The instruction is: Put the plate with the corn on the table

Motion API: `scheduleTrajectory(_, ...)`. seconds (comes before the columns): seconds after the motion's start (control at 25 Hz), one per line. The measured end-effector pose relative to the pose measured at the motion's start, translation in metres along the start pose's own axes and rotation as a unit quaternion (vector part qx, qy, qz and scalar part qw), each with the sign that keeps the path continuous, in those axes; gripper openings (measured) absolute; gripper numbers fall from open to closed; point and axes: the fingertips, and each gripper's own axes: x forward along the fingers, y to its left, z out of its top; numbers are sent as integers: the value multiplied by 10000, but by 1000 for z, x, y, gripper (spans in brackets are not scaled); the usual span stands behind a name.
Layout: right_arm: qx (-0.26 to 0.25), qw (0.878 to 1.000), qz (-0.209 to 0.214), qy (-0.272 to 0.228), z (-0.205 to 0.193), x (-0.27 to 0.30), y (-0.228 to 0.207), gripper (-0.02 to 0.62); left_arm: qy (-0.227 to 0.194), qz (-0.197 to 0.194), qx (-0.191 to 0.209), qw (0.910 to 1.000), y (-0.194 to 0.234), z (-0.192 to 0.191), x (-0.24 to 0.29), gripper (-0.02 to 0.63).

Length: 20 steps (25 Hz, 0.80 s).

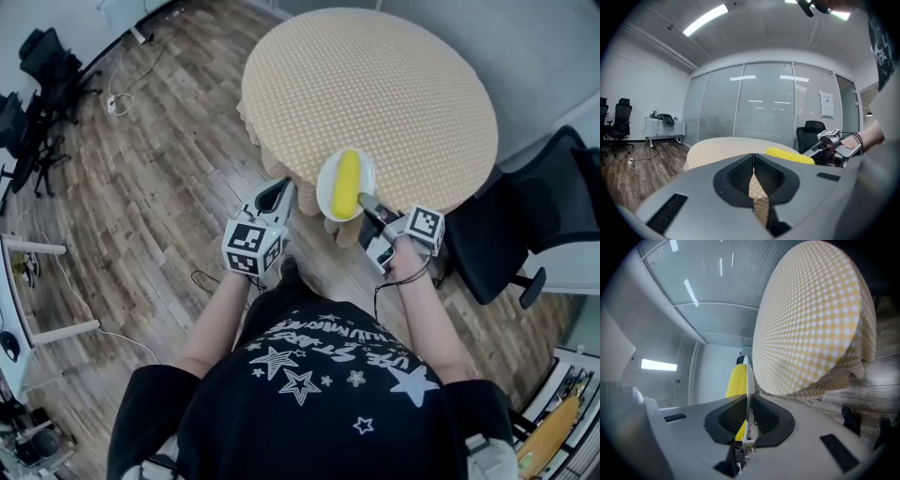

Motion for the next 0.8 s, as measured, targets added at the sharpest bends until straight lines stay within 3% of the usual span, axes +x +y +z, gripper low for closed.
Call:
scheduleTrajectory(0.44,100,9988,-115,-461,33,61,8,43,54,-426,11,9991,64,13,46,9)
scheduleTrajectory(0.8,138,9976,-242,-626,48,73,6,44,109,-708,9,9974,82,19,77,9)
